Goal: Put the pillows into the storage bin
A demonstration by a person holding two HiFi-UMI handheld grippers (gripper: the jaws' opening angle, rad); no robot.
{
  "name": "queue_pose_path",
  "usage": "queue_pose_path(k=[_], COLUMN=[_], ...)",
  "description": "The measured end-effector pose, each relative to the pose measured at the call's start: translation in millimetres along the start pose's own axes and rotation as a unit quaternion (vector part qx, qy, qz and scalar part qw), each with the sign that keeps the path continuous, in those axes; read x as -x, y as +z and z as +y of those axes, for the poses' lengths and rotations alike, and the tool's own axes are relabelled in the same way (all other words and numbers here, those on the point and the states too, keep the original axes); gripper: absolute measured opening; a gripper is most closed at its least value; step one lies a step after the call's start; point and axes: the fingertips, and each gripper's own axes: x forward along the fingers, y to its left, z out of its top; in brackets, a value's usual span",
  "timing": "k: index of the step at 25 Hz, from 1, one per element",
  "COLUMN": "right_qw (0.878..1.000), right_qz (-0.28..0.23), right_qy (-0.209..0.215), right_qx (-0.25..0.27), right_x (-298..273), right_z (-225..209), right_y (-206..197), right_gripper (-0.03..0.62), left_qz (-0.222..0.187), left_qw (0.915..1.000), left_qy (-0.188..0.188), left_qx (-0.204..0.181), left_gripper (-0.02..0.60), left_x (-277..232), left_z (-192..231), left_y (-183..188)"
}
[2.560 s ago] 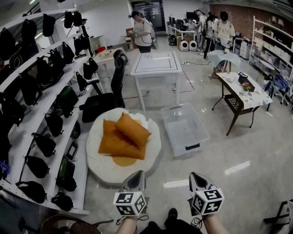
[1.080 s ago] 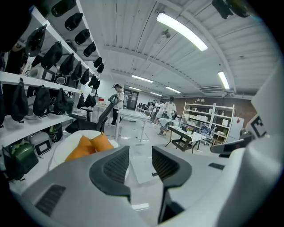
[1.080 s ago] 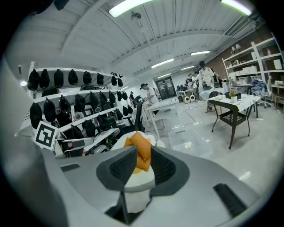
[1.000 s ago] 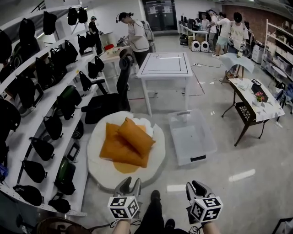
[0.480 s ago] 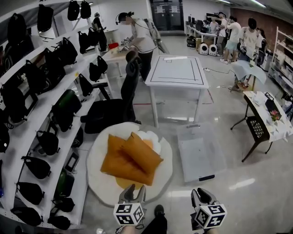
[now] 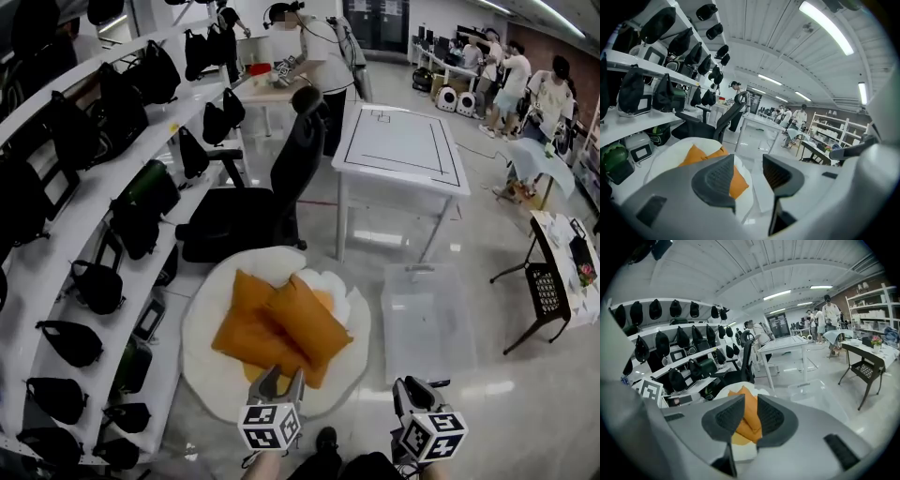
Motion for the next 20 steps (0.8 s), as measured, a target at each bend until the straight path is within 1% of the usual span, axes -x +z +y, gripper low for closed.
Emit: queue_pose_path(k=[5,12,16,20], right_qw=[1.000,0.997,0.994,0.990], right_qz=[0.013,0.031,0.048,0.070], right_qy=[0.018,0.062,0.091,0.118], right_qx=[0.010,0.018,0.032,0.043], right_x=[-40.6,-103.2,-142.3,-185.1], right_z=[3.8,5.7,0.4,-13.8], right_y=[17.9,38.9,57.3,71.3], right_gripper=[0.080,0.080,0.080,0.080], left_qz=[0.002,0.003,0.013,0.025], left_qw=[0.9997,0.9977,0.9959,0.9933], left_qy=[0.023,0.062,0.083,0.106], left_qx=[0.013,0.026,0.034,0.040], left_gripper=[0.170,0.173,0.178,0.183], left_x=[-22.5,-56.1,-84.7,-122.1], left_z=[20.9,43.4,46.5,48.2], left_y=[8.3,19.5,25.8,27.9])
